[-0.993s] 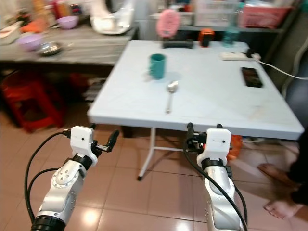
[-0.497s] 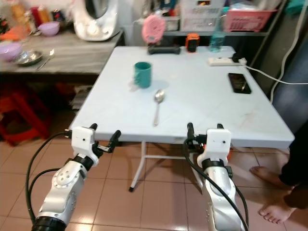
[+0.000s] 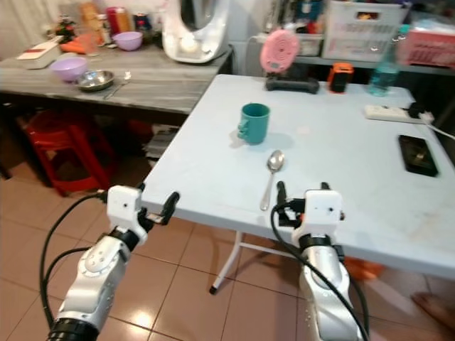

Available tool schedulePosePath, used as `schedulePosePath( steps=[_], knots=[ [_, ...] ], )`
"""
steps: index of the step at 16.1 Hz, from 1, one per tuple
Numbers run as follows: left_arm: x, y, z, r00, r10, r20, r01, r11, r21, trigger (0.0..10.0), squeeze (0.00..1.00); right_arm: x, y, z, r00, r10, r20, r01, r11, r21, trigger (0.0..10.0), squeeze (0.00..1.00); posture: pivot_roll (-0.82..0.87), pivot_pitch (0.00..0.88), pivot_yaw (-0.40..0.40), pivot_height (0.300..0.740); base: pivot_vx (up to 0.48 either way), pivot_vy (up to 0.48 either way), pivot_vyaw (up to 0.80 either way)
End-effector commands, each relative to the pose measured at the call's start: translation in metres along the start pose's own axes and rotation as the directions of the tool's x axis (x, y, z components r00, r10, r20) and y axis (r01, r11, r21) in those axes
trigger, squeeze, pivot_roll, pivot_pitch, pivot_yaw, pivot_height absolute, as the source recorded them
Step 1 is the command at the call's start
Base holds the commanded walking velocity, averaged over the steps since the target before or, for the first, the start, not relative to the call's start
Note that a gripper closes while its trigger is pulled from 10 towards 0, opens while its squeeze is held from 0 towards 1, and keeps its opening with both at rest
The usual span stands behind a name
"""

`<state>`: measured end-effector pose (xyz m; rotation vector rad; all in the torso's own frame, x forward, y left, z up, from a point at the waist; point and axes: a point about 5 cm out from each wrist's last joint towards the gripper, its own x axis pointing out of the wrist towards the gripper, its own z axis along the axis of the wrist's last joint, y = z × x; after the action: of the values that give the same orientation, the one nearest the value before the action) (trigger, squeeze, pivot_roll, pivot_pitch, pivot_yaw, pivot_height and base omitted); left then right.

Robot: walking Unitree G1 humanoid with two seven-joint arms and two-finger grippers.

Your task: Setting the table

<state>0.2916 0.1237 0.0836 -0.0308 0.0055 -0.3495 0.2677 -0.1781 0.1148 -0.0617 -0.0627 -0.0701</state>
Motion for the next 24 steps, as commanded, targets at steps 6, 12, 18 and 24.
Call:
schedulePosePath(
  steps=[6,12,18,24],
  knots=[
    [-0.001,-0.006,-0.001,0.998,-0.054,-0.013,0.054,0.999,0.001,10.0,0.00,-0.001,-0.006,0.002,0.999,-0.043,0.003,0.043,0.999,-0.006,10.0,0.00,-0.06,0.000,0.023,0.740,0.044,0.000,0.10],
    [-0.010,-0.007,-0.005,0.993,-0.114,-0.032,0.115,0.993,0.030,10.0,0.00,0.005,-0.016,-0.002,0.993,-0.095,-0.069,0.098,0.994,0.050,10.0,0.00,-0.06,0.000,0.017,0.740,0.000,0.000,0.00],
    [-0.025,-0.013,-0.009,0.962,-0.264,-0.067,0.266,0.964,0.027,10.0,0.00,0.038,-0.015,-0.004,0.970,-0.121,-0.213,0.149,0.982,0.117,10.0,0.00,-0.06,0.000,0.023,0.740,0.000,0.000,0.00],
    [-0.038,-0.014,-0.010,0.939,-0.331,-0.096,0.335,0.942,0.033,10.0,0.00,0.070,0.010,0.001,0.945,-0.126,-0.302,0.186,0.966,0.179,10.0,0.00,-0.05,0.043,0.035,0.740,0.000,0.000,0.00]
  ],
)
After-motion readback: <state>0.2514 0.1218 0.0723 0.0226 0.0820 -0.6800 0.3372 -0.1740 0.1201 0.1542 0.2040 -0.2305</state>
